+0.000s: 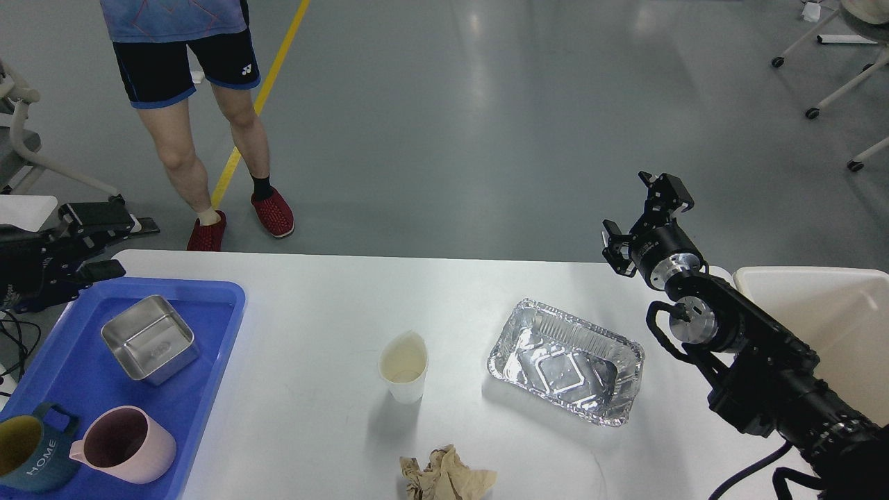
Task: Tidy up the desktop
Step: 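Raise the left gripper away from the tray, then reach the right gripper to the foil tray's near edge and grasp it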
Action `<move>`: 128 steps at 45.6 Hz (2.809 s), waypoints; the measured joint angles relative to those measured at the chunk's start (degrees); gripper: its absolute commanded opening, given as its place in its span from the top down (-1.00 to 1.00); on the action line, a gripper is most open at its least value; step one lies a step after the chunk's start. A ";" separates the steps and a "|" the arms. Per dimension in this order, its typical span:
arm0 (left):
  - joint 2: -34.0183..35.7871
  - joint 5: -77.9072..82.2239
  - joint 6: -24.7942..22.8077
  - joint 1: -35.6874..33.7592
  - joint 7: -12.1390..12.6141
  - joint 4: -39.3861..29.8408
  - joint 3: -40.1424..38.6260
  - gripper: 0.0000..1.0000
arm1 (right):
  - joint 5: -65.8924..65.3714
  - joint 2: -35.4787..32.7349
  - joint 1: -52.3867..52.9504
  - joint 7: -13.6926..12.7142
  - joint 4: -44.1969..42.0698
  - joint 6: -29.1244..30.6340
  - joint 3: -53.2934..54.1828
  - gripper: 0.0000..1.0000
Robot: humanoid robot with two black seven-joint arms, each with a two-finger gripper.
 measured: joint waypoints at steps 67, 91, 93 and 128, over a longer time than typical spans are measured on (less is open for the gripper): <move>-56.78 -28.50 8.19 23.41 -12.35 46.44 -33.08 -0.94 | 0.00 -1.10 -0.01 -0.09 0.08 -0.11 0.00 -1.00; -57.30 -28.44 6.07 23.46 -13.60 46.58 -34.09 -0.96 | 0.25 -10.15 -2.29 -0.82 12.29 0.51 -2.79 -1.00; -57.28 -28.42 5.05 23.57 -13.96 46.58 -34.07 -0.96 | 0.37 -12.91 -2.55 -1.12 14.28 0.68 -4.94 -1.00; -59.48 -28.50 3.53 23.66 -15.96 46.58 -33.91 -0.96 | -0.42 -66.84 -2.19 -13.26 53.16 15.71 -30.13 -1.00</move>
